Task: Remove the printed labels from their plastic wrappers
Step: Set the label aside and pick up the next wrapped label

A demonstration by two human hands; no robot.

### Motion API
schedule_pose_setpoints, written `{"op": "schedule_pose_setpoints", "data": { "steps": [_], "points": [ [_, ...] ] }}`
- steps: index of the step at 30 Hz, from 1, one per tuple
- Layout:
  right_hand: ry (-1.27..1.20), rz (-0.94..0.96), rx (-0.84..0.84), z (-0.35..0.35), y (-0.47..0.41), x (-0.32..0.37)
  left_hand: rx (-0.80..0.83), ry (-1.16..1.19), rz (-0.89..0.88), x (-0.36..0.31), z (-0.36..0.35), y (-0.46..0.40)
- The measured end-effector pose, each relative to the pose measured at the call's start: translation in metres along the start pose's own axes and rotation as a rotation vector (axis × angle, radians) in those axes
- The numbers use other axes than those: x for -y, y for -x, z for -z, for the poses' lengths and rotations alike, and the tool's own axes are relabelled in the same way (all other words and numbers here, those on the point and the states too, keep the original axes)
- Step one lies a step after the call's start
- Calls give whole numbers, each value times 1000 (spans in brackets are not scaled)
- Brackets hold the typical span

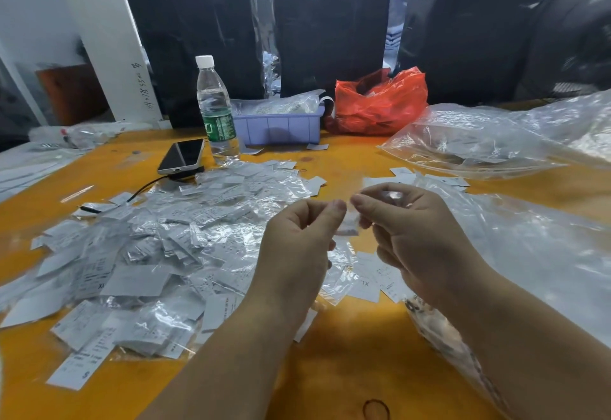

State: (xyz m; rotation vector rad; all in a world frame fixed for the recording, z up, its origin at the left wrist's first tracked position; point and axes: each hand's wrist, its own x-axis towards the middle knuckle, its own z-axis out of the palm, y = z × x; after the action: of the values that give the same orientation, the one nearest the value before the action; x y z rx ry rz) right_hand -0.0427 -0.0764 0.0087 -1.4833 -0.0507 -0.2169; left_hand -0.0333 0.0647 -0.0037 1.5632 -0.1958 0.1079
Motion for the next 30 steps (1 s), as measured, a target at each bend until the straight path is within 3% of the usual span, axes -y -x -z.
{"op": "schedule_pose_setpoints", "data": {
  "steps": [4, 10, 17, 30],
  "points": [
    [-92, -52, -46, 4, -3, 3, -53, 104, 70, -5, 8, -6],
    [-77, -89, 168, 5, -1, 9, -122, 184, -7, -12, 20, -12],
    [-5, -119, 327, 9, 0, 10, -76, 209, -51, -13, 19, -10],
    [108, -128, 344, 9, -1, 9, 72, 112, -75, -12, 19, -9]
  ]
}}
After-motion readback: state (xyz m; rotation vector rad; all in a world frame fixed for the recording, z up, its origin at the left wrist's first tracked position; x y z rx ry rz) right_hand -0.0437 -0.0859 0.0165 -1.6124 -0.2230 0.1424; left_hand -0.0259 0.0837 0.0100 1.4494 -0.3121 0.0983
